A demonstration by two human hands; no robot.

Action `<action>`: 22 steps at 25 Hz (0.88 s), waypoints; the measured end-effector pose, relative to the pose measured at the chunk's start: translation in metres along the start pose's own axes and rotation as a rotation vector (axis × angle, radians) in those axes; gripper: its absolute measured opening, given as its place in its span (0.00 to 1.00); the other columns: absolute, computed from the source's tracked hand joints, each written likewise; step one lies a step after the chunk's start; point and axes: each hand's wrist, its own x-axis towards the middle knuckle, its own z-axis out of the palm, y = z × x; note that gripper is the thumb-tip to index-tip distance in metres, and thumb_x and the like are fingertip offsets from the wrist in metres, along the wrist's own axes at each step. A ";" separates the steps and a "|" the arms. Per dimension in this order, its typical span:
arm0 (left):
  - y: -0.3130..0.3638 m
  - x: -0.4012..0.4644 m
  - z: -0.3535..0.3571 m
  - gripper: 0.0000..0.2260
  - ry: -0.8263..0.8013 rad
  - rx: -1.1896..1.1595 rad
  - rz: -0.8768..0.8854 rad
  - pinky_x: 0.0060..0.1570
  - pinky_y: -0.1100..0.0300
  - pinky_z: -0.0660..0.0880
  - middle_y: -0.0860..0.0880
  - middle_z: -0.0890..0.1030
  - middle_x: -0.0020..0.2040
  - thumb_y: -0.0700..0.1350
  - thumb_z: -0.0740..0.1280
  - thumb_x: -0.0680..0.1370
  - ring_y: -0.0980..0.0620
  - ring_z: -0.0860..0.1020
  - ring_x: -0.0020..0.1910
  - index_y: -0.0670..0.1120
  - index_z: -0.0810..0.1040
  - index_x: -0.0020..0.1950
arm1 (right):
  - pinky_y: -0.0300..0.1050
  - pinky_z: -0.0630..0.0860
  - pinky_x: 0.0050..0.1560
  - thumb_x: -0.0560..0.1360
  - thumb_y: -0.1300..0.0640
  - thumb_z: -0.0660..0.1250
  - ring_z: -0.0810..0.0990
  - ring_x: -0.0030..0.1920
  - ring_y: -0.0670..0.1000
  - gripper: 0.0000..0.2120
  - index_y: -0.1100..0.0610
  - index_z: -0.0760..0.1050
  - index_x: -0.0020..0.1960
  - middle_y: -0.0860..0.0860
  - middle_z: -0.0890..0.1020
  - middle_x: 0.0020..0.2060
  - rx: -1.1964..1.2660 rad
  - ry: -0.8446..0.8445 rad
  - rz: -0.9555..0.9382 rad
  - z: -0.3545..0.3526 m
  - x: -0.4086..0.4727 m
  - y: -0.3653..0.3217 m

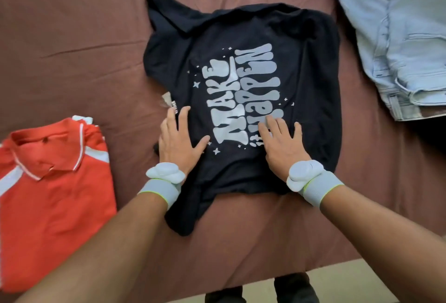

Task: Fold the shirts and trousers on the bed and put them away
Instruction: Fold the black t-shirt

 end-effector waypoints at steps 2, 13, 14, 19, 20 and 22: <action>0.001 -0.011 -0.004 0.37 -0.013 -0.095 -0.050 0.61 0.46 0.71 0.46 0.67 0.73 0.57 0.72 0.73 0.40 0.70 0.62 0.51 0.58 0.77 | 0.69 0.70 0.60 0.62 0.64 0.72 0.72 0.64 0.64 0.32 0.63 0.71 0.66 0.62 0.71 0.67 0.041 -0.057 -0.022 -0.006 -0.006 -0.018; -0.053 -0.008 -0.047 0.09 -0.328 -0.823 -0.415 0.38 0.60 0.70 0.55 0.79 0.32 0.43 0.68 0.78 0.57 0.76 0.32 0.49 0.76 0.38 | 0.54 0.72 0.60 0.71 0.45 0.71 0.70 0.64 0.56 0.42 0.57 0.53 0.76 0.54 0.69 0.64 0.843 -0.140 -0.102 -0.055 -0.004 -0.173; -0.052 -0.005 -0.051 0.10 -0.393 -0.921 -0.487 0.37 0.60 0.70 0.54 0.78 0.30 0.43 0.66 0.79 0.57 0.76 0.30 0.48 0.76 0.37 | 0.55 0.73 0.59 0.70 0.44 0.72 0.71 0.63 0.57 0.45 0.57 0.50 0.76 0.54 0.69 0.63 0.858 -0.153 -0.055 -0.056 0.000 -0.186; -0.064 0.065 -0.048 0.09 -0.423 -0.962 -0.400 0.38 0.63 0.67 0.53 0.76 0.40 0.54 0.71 0.75 0.56 0.73 0.39 0.50 0.76 0.46 | 0.51 0.70 0.47 0.76 0.53 0.65 0.75 0.58 0.56 0.32 0.56 0.54 0.74 0.52 0.74 0.58 0.553 -0.089 0.186 -0.039 0.031 -0.231; -0.061 0.085 -0.048 0.17 -0.403 -0.949 -0.369 0.39 0.62 0.70 0.54 0.78 0.44 0.59 0.74 0.70 0.57 0.77 0.43 0.49 0.77 0.50 | 0.49 0.68 0.43 0.76 0.57 0.63 0.77 0.55 0.57 0.25 0.55 0.58 0.71 0.52 0.75 0.56 0.530 -0.063 0.177 -0.035 0.036 -0.234; -0.056 0.121 -0.045 0.34 -0.292 -0.966 -0.390 0.46 0.58 0.77 0.52 0.82 0.53 0.64 0.76 0.58 0.52 0.81 0.52 0.47 0.76 0.58 | 0.49 0.66 0.39 0.75 0.63 0.60 0.77 0.50 0.58 0.19 0.56 0.65 0.65 0.53 0.76 0.51 0.522 -0.019 0.117 -0.033 0.037 -0.239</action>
